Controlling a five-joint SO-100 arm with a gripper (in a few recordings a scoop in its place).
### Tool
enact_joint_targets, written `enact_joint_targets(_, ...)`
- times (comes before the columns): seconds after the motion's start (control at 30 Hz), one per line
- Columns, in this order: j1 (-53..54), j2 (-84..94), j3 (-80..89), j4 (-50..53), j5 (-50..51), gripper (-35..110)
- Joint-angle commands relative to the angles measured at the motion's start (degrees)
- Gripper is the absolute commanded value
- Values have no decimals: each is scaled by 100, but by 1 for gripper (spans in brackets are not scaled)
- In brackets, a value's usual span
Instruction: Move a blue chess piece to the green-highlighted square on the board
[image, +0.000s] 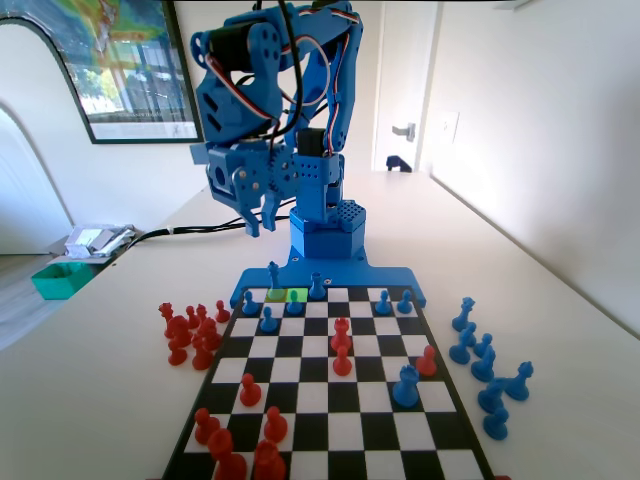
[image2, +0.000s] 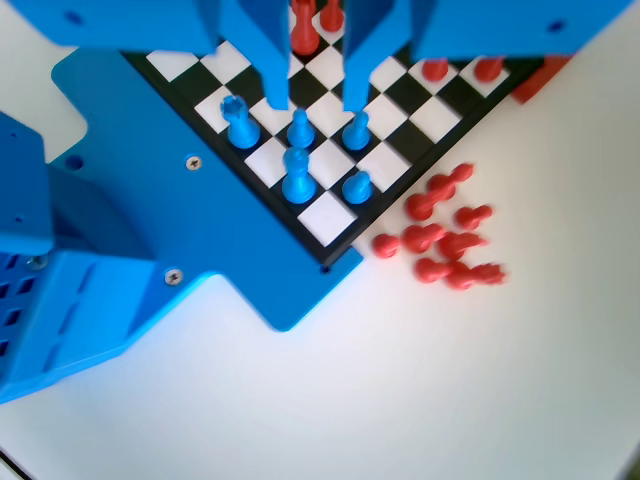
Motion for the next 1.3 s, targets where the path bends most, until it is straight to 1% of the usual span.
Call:
enact_joint_targets(0.0,79,-62,-62,-53,-299,12)
enact_joint_targets(0.17,141,-114,53,-202,-334,12)
enact_joint_targets(0.57,-62,-782,483,-1301,-114,12)
enact_joint_targets(0.9,-264,-817,1020,-1951,18,12)
enact_joint_targets(1.27,-272,-844,1397,-2426,-26,12)
